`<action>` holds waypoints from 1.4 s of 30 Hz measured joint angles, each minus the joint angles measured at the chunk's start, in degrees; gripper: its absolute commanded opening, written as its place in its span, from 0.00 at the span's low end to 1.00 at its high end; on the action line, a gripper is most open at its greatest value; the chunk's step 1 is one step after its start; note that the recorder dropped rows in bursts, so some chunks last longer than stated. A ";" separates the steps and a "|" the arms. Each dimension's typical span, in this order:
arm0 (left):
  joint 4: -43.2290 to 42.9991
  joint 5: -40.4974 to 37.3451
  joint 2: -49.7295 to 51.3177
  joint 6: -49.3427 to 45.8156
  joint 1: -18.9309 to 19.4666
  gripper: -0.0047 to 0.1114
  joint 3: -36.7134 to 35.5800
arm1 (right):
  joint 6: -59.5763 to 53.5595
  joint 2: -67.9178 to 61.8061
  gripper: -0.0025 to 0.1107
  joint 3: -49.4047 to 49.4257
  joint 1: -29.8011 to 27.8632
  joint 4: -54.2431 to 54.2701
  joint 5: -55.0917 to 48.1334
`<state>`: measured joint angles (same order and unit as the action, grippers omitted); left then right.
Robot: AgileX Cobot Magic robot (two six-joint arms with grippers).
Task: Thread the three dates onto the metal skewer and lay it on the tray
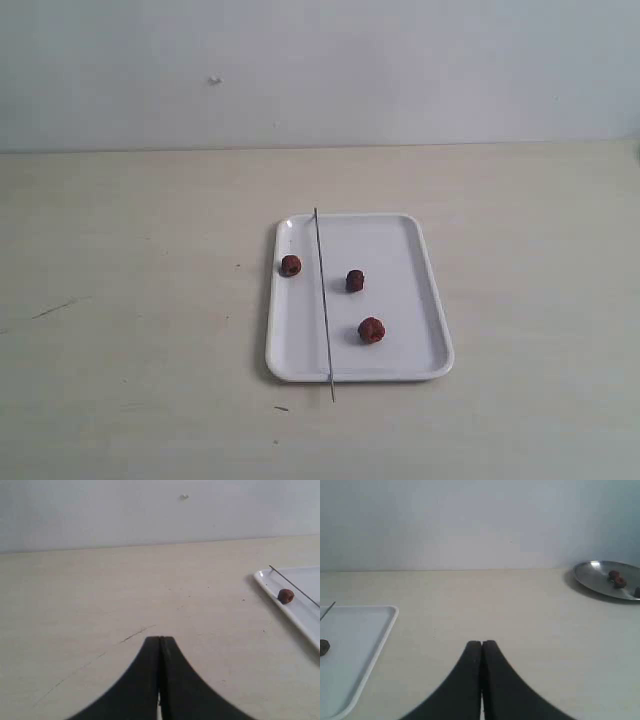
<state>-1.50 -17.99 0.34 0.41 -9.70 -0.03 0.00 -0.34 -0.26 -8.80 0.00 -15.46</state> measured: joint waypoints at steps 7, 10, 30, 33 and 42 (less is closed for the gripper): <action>0.00 0.00 0.00 0.00 0.00 0.04 0.00 | 0.00 0.00 0.02 0.00 0.00 0.00 0.00; 0.00 0.00 0.00 0.00 0.00 0.04 0.00 | 0.00 0.00 0.02 0.00 0.00 0.00 0.00; 0.00 0.00 0.00 0.00 0.00 0.04 0.00 | -2.58 0.00 0.02 0.00 0.00 -1.82 0.74; 0.00 0.00 0.00 0.00 0.00 0.04 0.00 | -4.28 0.00 0.02 0.00 0.00 -1.91 4.45; 0.00 0.00 0.00 0.00 0.00 0.04 0.00 | 0.00 0.00 0.02 0.00 0.00 6.60 19.31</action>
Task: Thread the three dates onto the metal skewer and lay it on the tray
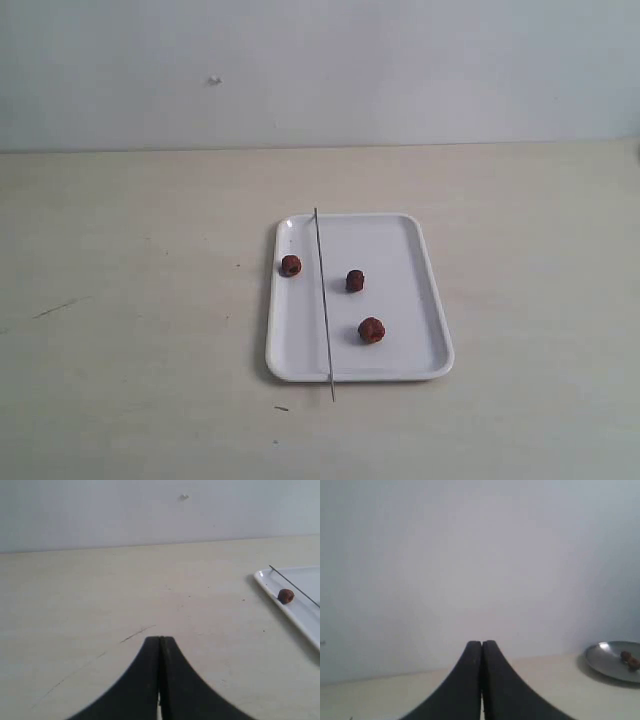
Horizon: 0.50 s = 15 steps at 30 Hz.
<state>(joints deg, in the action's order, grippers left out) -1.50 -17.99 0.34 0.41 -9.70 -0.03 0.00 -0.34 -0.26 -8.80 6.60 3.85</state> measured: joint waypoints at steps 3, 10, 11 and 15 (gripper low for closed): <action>0.00 0.00 0.00 0.00 0.00 0.04 0.00 | 0.45 0.00 0.02 0.00 0.00 1.76 2.10; 0.00 0.00 0.00 0.00 0.00 0.04 0.00 | 4.40 0.00 0.02 0.00 0.00 15.65 7.54; 0.00 0.00 0.00 0.00 0.00 0.04 0.00 | 6.39 0.00 0.02 0.00 0.00 16.83 8.88; 0.00 0.00 0.00 0.00 0.00 0.04 0.00 | 12.92 0.00 0.02 -0.25 0.00 18.11 15.90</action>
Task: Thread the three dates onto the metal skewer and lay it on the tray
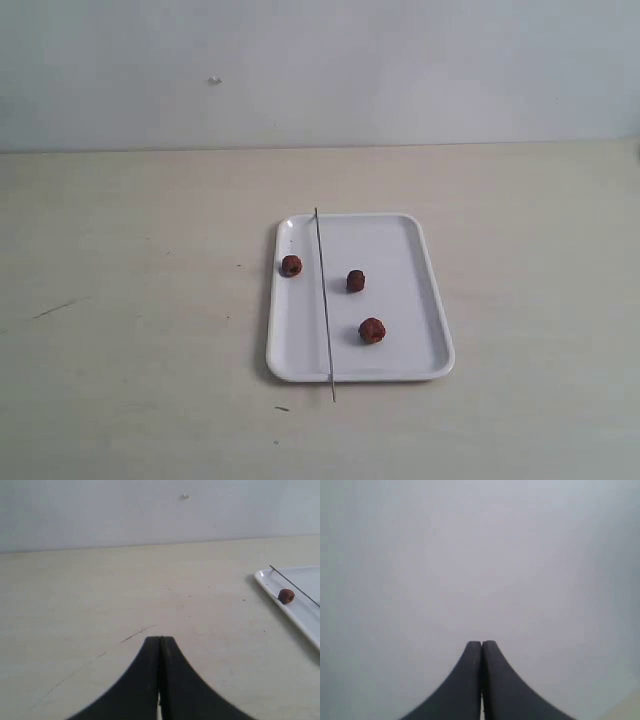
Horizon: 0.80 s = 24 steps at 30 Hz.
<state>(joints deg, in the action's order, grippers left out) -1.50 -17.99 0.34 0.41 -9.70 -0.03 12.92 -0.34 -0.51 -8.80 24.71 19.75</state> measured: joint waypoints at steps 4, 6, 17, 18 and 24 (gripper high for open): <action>0.00 0.00 0.00 0.00 0.00 0.04 0.00 | 4.53 -0.17 0.02 -3.52 0.00 0.34 9.48; 0.00 0.00 0.00 0.00 0.00 0.04 0.00 | 5.26 -2.30 0.02 -7.55 0.00 0.48 11.64; 0.00 0.00 0.00 0.00 0.00 0.04 0.00 | 3.00 -31.42 0.02 -42.13 0.00 -6.51 -25.29; 0.00 0.00 0.00 0.00 0.00 0.04 0.00 | 1.41 -34.35 0.02 -45.06 0.00 -6.66 -29.89; 0.00 0.00 0.00 0.00 0.00 0.04 0.00 | -8.64 -54.55 0.02 -59.47 0.11 -6.13 -57.00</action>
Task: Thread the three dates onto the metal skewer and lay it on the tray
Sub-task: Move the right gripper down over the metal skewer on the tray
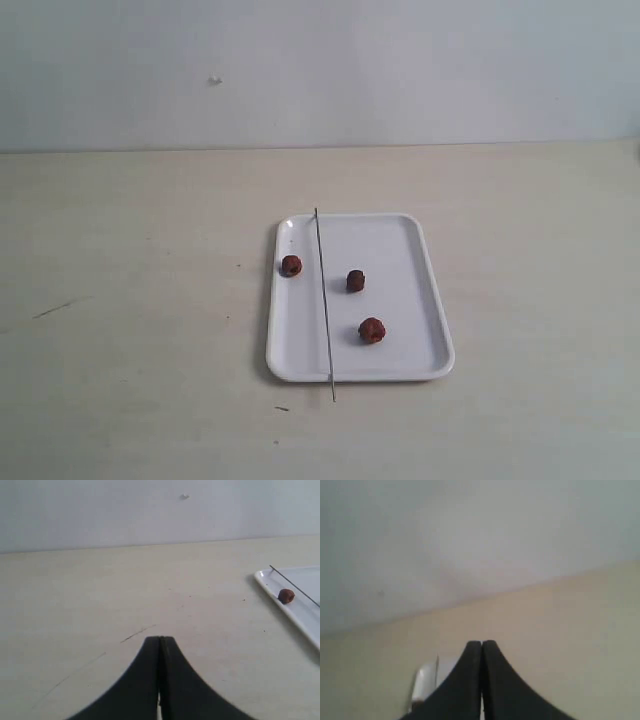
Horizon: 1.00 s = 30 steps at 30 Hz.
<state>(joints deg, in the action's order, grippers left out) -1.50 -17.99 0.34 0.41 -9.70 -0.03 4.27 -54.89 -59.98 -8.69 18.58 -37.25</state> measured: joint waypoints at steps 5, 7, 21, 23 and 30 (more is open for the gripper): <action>0.00 0.00 0.00 0.00 0.00 0.04 0.00 | -3.20 -12.97 0.02 -4.09 0.00 0.30 -15.22; 0.00 0.00 0.00 0.00 0.00 0.04 0.00 | -3.89 -17.29 0.02 -4.38 0.76 1.12 -19.71; 0.00 0.00 0.00 0.00 0.00 0.04 0.00 | 10.93 -35.99 0.02 -6.86 27.94 -6.72 -16.73; 0.00 0.00 0.00 0.00 0.00 0.04 0.00 | 14.85 -39.81 0.02 -9.21 30.98 -9.67 -18.19; 0.00 0.00 0.00 0.00 0.00 0.04 0.00 | 19.02 -52.06 0.02 -22.15 39.93 -14.01 -22.52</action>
<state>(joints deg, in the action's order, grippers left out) -1.50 -17.99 0.34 0.41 -9.70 -0.03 23.30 -106.95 -82.13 31.24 4.57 -59.77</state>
